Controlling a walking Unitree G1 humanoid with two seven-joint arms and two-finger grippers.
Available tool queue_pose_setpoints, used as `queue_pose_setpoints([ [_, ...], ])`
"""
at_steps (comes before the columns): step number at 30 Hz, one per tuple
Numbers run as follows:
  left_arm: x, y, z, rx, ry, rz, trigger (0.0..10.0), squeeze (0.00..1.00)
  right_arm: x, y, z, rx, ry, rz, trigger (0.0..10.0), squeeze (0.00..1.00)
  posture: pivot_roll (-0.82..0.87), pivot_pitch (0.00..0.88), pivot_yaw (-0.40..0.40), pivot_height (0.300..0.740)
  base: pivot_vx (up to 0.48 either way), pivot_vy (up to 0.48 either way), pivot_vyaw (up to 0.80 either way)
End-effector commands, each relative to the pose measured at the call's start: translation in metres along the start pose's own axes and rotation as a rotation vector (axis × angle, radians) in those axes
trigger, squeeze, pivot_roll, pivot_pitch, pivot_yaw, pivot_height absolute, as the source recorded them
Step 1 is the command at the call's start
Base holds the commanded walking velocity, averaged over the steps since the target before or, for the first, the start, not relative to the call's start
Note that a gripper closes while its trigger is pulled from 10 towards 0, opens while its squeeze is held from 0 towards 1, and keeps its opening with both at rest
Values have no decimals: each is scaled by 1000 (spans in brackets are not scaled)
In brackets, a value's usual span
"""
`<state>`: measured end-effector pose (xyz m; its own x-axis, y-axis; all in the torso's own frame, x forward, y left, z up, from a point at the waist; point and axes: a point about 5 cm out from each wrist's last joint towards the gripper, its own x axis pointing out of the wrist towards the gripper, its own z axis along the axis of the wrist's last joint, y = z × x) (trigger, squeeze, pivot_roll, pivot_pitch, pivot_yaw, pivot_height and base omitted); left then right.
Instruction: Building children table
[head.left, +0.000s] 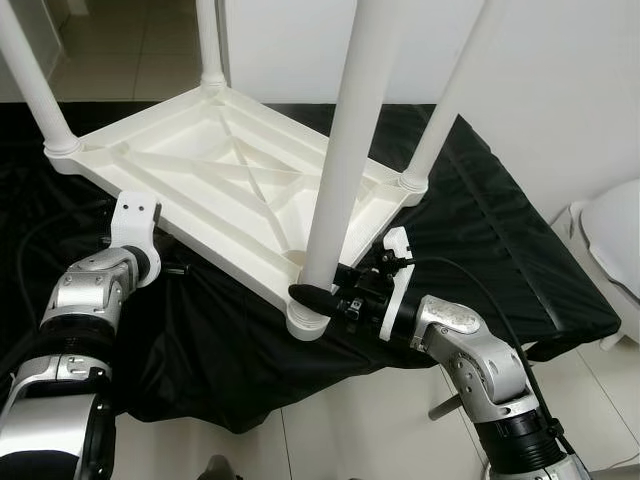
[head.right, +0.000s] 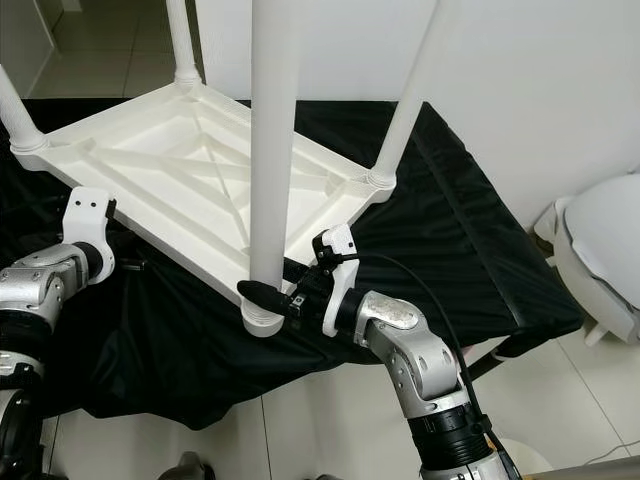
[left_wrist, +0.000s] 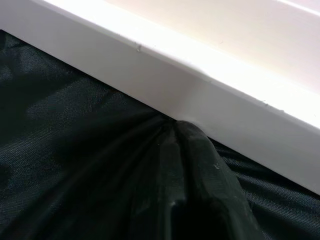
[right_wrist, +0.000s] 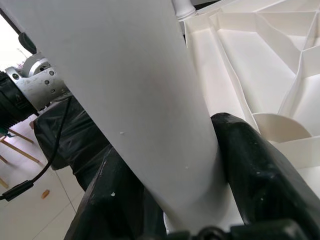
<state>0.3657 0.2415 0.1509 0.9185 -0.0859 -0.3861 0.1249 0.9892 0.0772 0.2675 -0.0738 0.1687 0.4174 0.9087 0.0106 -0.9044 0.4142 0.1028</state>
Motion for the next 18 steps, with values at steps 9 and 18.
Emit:
queue_pose_setpoints([
  [9,6,-6,20,56,-72,39,10000,0,24,46,-13,167,-1,337,0,0,-12,78,-71,740,0,0,0],
  [18,5,7,12,59,-49,133,10000,0,15,54,-13,190,9,402,0,0,-1,73,-70,740,0,0,0],
])
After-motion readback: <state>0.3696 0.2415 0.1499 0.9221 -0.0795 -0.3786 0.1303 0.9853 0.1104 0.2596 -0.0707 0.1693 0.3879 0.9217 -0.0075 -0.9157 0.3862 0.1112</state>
